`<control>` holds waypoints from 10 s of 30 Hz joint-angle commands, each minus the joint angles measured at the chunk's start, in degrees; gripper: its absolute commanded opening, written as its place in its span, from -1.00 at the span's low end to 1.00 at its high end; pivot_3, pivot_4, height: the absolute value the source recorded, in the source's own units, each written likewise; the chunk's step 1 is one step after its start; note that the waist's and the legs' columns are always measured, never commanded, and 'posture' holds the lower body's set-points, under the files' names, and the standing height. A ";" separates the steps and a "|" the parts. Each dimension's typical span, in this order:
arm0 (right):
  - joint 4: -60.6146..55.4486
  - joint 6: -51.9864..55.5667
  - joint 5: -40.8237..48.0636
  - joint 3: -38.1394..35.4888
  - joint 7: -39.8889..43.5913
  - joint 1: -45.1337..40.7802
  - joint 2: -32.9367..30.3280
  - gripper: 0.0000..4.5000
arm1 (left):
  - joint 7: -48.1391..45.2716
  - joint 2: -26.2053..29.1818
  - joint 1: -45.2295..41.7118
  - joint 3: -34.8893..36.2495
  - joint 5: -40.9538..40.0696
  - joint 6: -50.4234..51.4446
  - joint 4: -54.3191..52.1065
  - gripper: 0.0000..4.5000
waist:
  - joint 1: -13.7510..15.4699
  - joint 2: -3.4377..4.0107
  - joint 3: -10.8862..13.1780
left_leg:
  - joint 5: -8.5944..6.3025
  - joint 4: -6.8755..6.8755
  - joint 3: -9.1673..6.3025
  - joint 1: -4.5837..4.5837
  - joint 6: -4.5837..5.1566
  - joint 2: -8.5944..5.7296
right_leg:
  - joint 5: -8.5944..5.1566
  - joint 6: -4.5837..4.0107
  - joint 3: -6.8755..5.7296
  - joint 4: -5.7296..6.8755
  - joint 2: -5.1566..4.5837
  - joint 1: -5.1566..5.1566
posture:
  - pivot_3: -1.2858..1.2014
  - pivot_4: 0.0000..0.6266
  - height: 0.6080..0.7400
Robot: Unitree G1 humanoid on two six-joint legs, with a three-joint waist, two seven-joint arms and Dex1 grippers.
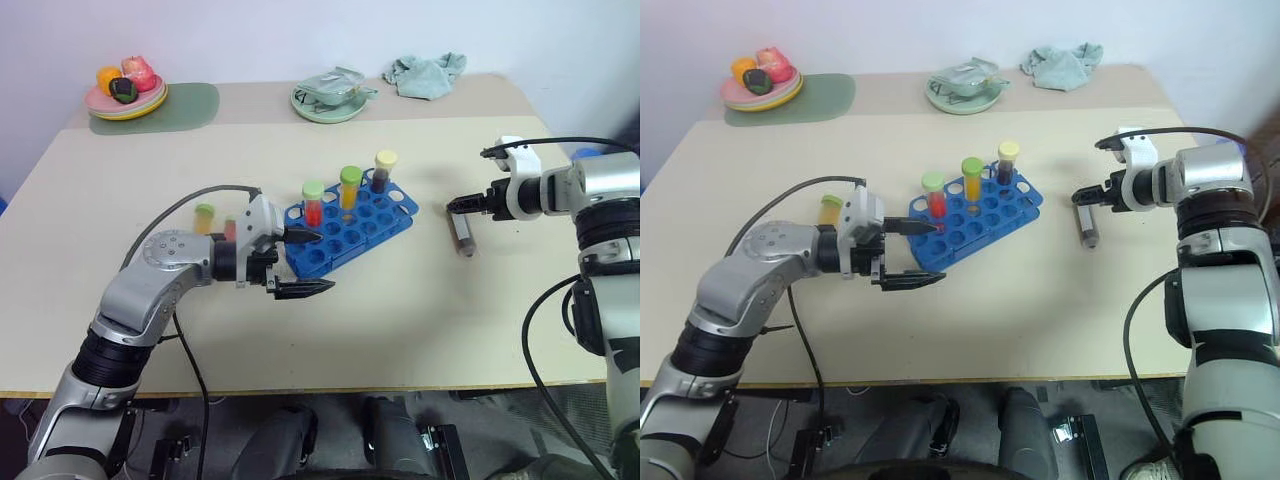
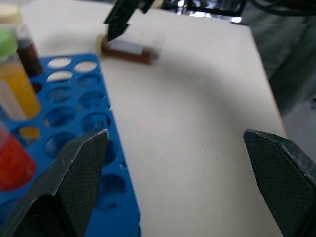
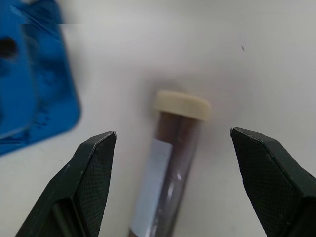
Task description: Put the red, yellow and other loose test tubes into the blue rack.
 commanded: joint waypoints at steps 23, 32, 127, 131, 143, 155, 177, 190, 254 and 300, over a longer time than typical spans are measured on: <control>16.77 -14.33 -12.78 -1.00 -1.59 -5.88 9.34 -0.66 | 5.58 -0.50 3.53 -0.23 -0.78 3.01 -7.91 1.00 | -1.85 0.02 -0.03 | 0.09 0.11 0.00 0.10 -0.15 0.02 | 0.11 -0.09 0.04 0.15 0.07 0.07 | 0.03 -0.52 1.00; 6.38 -13.88 -10.98 -3.73 7.11 -5.85 5.89 -0.66 | 5.66 0.20 4.55 0.81 -1.32 3.46 -8.11 1.00 | -1.91 0.10 0.01 | 0.10 0.10 0.00 0.05 -0.16 0.03 | 0.12 -0.10 0.06 0.15 0.09 0.00 | 0.03 -0.52 1.00; -60.97 -49.12 9.21 -13.26 -6.70 44.63 15.82 0.89 | 43.13 -0.06 12.31 36.15 -16.93 17.30 -10.38 1.00 | -2.54 0.14 -0.04 | 0.19 -0.05 0.27 0.13 -1.00 0.96 | 0.56 -0.77 0.30 0.28 1.16 -0.41 | 0.03 -0.52 1.00; -71.15 -37.15 15.39 -15.69 -0.49 48.13 4.62 0.89 | 52.33 4.91 4.86 36.18 -14.71 32.43 -4.31 1.00 | -1.48 0.09 -0.04 | 0.18 0.00 0.28 0.11 -1.00 0.96 | 0.56 -0.76 0.31 0.27 1.13 -0.37 | 0.03 -0.52 1.00; -73.42 -20.38 31.25 -17.94 19.60 36.79 -14.16 0.89 | 47.93 13.23 -34.16 14.71 2.43 45.82 46.75 1.00 | -1.52 -0.18 0.01 | 0.04 0.04 0.29 0.03 -0.89 0.97 | 0.57 -0.72 0.16 0.11 1.08 -0.37 | 0.03 -0.52 1.00; -73.74 -18.39 31.38 -15.66 17.86 29.47 -11.12 0.89 | 39.77 5.05 -41.95 6.61 12.88 39.23 66.16 1.00 | -1.32 -0.26 0.05 | 0.03 0.18 0.27 -0.22 -0.88 0.96 | 0.57 -0.72 0.15 0.13 1.04 -0.53 | 0.03 -0.52 1.00; -74.99 -19.21 31.06 -15.91 16.18 31.64 -8.73 0.92 | 33.54 5.19 -39.92 7.78 16.00 41.70 57.41 -0.67 | -1.78 -0.38 0.07 | 0.04 0.39 0.27 -0.65 -0.88 0.95 | 0.59 -0.69 0.13 0.31 1.02 -0.92 | 0.03 -0.52 1.00; -77.42 -19.95 31.26 -22.47 8.52 46.58 -5.16 0.92 | -2.81 14.64 1.44 27.20 -14.20 21.36 -5.57 -0.67 | -0.90 -0.31 0.05 | 0.01 0.29 0.31 0.04 -0.86 0.96 | 0.62 -0.76 -0.01 0.16 0.88 -0.18 | 0.03 -0.52 1.00; -104.57 -20.95 41.96 -36.91 -23.70 79.42 0.97 0.92 | 7.17 -34.51 -14.01 7.74 9.47 -39.22 38.14 0.84 | 0.19 -0.49 -0.13 | -0.07 0.36 0.39 0.18 -0.69 0.97 | 0.67 -0.64 0.05 -0.02 0.94 0.04 | 0.03 -0.52 1.00; -97.12 -21.08 39.93 -33.02 -3.33 69.51 -7.11 0.92 | 57.55 -10.12 -45.41 22.70 14.00 55.27 61.06 0.84 | 0.00 -0.72 -0.05 | -0.03 0.31 0.42 0.04 -0.81 0.97 | 0.67 -0.63 0.08 0.17 1.04 -0.32 | 0.03 -0.52 1.00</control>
